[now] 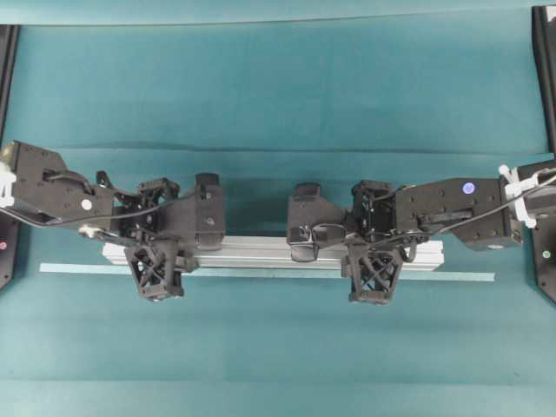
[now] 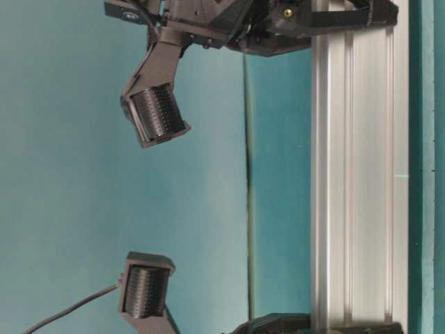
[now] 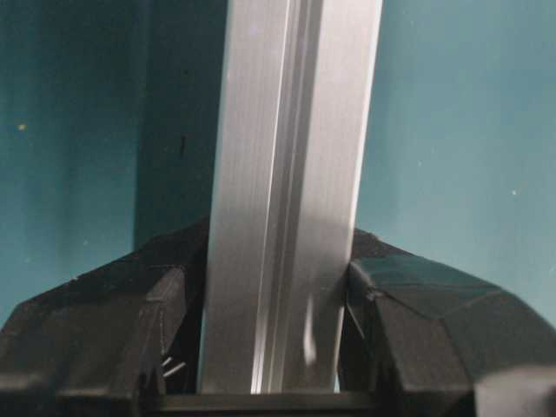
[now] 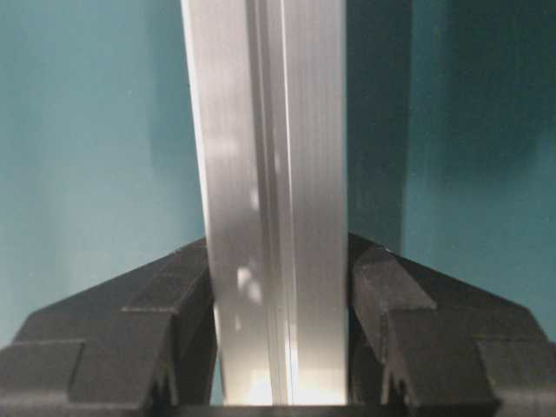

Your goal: Lift the metal rail with both hands.

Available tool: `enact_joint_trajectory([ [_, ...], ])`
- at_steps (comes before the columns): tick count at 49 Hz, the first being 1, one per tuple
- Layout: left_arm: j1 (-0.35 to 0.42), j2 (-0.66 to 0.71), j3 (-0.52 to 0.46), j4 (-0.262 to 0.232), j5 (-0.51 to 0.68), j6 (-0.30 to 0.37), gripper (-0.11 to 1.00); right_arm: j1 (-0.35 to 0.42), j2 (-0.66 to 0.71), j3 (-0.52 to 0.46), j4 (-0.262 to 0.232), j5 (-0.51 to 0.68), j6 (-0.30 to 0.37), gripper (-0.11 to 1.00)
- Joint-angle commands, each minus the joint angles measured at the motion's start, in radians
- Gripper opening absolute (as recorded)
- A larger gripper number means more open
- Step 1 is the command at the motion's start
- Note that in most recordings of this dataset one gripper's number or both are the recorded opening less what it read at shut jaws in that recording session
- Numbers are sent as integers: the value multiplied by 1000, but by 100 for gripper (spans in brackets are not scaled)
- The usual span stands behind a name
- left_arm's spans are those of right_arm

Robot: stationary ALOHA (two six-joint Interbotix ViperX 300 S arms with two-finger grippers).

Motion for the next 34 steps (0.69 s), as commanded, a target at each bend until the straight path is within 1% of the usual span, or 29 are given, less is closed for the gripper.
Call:
enact_joint_trajectory([
  [1,6,0,-6,-3,-15,-31,37,11,5,3,8,-6,0,39],
  [20,6,15,2,-3,-37,-31,37,5,6,26,8,-46,2,39],
  [34,8,23,3,-3,-61,-29,37,-2,20,29,8,-46,0,39],
])
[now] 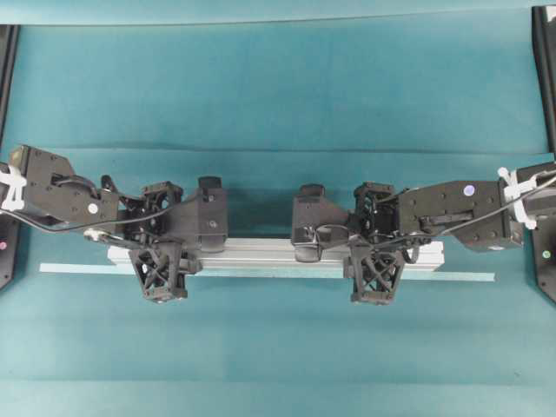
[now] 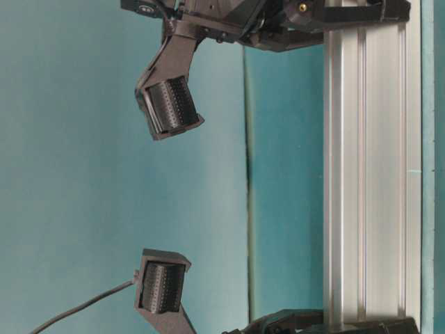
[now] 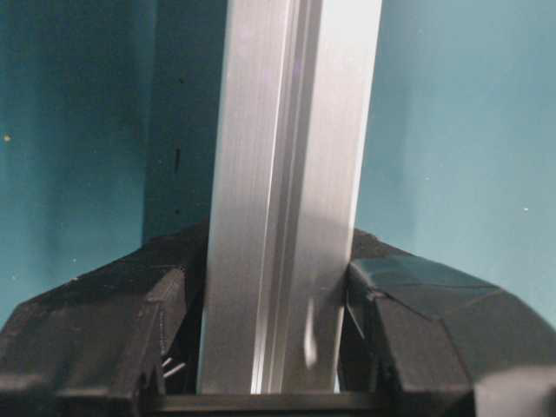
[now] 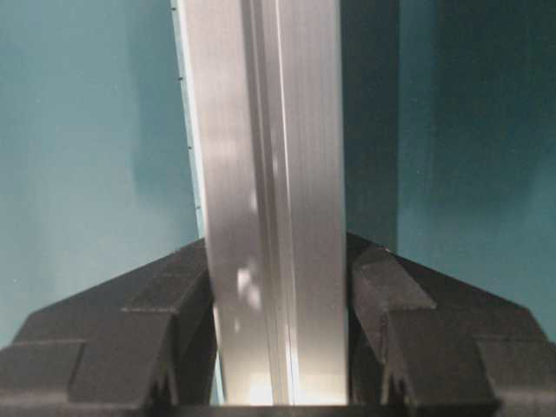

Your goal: Lift the metal rail with both hands.

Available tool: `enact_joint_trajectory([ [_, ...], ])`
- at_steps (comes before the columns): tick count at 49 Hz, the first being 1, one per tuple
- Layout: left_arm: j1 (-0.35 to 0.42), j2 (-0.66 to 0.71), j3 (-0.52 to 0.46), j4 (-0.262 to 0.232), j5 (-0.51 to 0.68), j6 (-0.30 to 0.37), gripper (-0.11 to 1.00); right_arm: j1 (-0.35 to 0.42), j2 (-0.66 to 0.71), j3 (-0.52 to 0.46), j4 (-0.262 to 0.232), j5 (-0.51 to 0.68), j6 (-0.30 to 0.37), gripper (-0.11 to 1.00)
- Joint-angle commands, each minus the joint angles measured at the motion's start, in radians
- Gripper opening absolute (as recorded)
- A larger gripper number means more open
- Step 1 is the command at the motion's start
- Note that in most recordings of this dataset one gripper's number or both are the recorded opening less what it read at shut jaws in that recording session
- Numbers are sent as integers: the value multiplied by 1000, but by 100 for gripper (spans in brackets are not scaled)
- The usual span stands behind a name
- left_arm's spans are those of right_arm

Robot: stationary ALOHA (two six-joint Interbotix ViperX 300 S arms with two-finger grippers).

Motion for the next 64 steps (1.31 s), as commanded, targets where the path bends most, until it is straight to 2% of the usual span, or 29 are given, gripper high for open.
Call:
enact_joint_trajectory([
  [1,6,-6,-5,-3,-17,-25,37,0,11,0,6,-2,2,39],
  [39,6,2,15,-3,-49,-25,37,-12,18,15,21,-34,2,41],
  [41,6,2,15,-3,-49,-25,45,-14,18,15,21,-34,0,51],
  [46,6,0,17,-3,-49,-20,75,-11,18,15,21,-34,-8,79],
  [49,8,-2,18,-3,-49,-18,91,-11,17,15,21,-35,-8,91],
  [51,8,0,18,-3,-51,-18,97,-11,17,15,21,-38,-6,95],
  [64,6,-3,17,-3,-49,-15,96,-11,12,15,20,-44,-6,95],
])
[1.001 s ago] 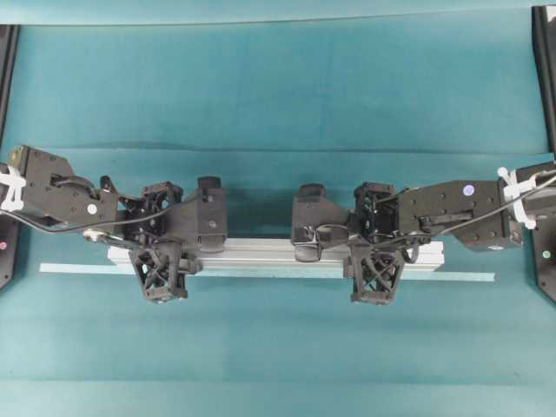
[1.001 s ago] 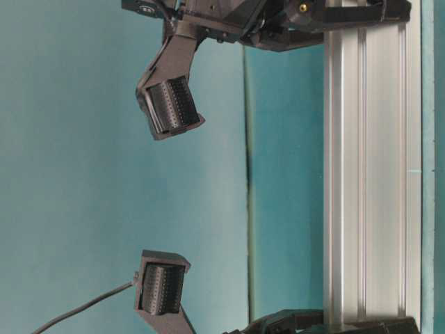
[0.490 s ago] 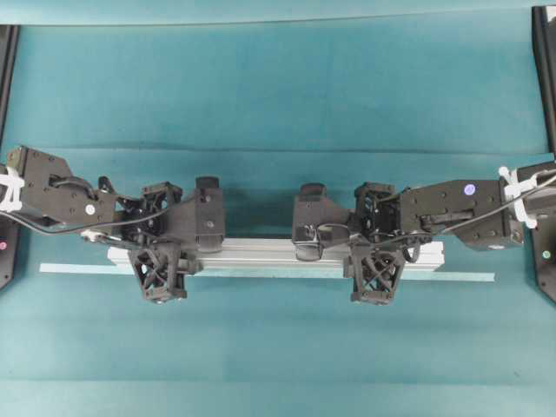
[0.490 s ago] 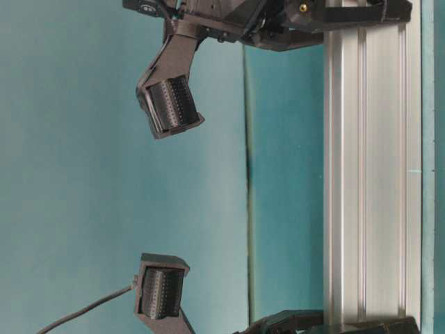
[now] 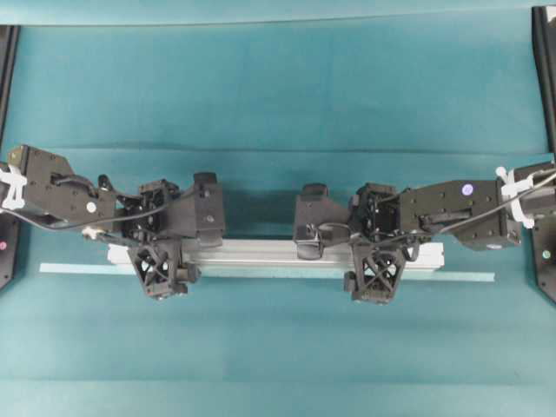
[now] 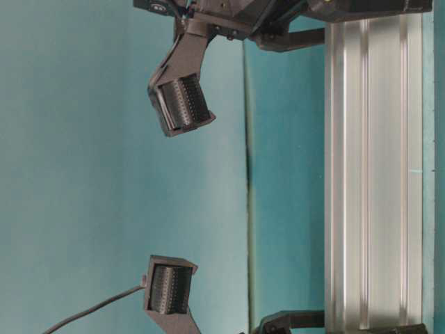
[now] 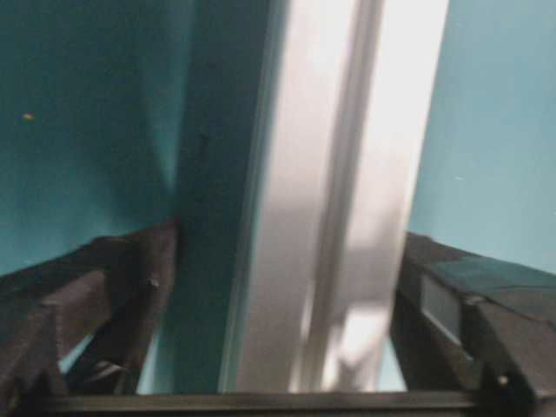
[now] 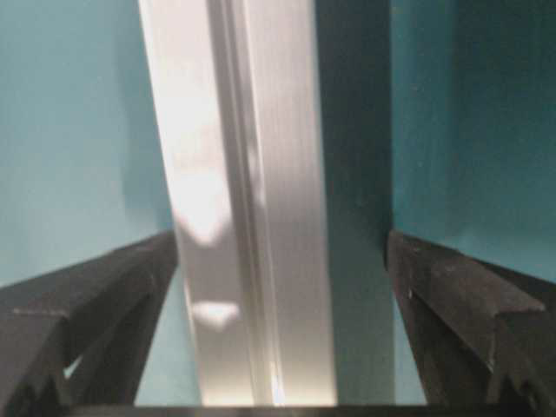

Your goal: Lift the metal rail with both hands.

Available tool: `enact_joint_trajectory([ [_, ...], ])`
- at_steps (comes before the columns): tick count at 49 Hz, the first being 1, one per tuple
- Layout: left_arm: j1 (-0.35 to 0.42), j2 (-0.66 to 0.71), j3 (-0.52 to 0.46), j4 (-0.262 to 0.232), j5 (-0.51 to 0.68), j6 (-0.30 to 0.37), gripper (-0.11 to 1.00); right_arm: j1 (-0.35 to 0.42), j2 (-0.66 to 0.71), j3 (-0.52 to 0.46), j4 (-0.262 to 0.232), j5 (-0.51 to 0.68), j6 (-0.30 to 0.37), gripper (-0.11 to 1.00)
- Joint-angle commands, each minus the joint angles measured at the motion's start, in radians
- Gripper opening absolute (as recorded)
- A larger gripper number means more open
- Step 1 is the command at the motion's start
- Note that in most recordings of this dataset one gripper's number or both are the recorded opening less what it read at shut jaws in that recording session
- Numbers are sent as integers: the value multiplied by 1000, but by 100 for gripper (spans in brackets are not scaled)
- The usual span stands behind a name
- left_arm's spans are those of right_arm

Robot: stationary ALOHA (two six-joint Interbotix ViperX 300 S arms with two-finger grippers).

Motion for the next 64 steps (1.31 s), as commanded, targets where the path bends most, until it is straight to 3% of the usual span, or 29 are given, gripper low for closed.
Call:
enact_joint_trajectory([
  [1,0,-11,-8,0,-3,5,96,2,-2,-6,0,0,-2,95],
  [11,0,-83,-20,0,9,29,96,0,-84,-5,0,2,11,95],
  [31,0,-393,-9,0,63,101,96,-29,-333,5,0,6,11,95],
  [43,14,-518,-8,0,63,106,96,-43,-476,34,0,-9,6,95],
  [64,34,-637,2,0,57,109,96,-43,-680,143,0,-186,12,95],
])
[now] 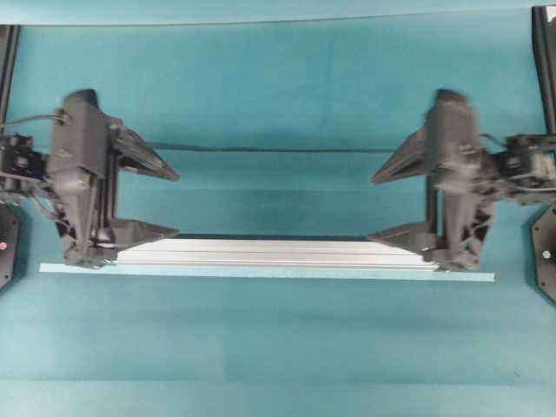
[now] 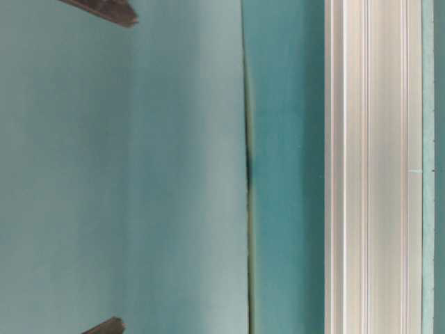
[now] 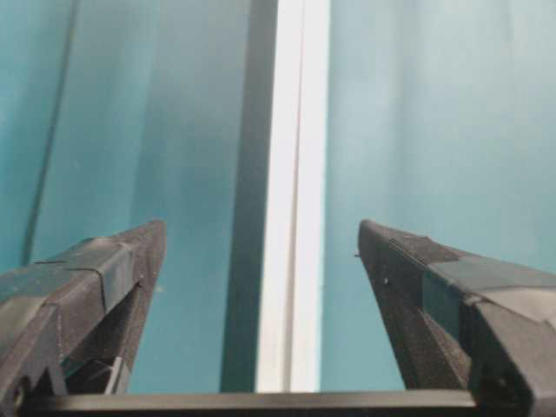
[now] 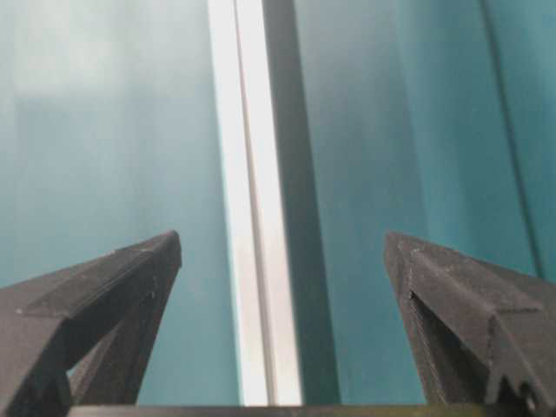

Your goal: Lift the metal rail with both hands.

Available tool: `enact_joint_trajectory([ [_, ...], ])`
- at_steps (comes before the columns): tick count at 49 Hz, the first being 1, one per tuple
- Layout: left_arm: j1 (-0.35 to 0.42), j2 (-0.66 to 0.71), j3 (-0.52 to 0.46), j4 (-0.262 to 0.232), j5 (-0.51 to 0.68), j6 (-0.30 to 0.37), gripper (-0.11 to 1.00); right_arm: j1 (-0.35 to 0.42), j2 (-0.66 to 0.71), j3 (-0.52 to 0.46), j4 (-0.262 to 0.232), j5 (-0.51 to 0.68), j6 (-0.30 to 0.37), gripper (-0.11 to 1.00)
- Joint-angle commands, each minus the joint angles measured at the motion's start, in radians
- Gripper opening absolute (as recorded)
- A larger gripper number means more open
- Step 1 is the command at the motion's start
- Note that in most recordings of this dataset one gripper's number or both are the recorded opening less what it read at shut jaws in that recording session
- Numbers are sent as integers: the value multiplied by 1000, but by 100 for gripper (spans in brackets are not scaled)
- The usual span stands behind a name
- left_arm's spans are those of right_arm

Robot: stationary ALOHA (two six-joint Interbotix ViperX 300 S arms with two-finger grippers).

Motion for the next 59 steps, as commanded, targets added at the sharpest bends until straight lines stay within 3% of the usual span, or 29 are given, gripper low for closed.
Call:
enact_joint_trajectory([
  [1,6,-26,-12,0,-9,2,96,0,-34,12,0,-51,9,95],
  [12,6,-83,-11,0,-9,-5,96,0,-103,48,0,-110,9,95],
  [37,2,-225,34,0,-34,-18,95,-3,-213,86,0,-117,9,95],
  [59,-2,-247,37,0,-35,-17,95,-3,-282,130,0,-192,9,95],
])
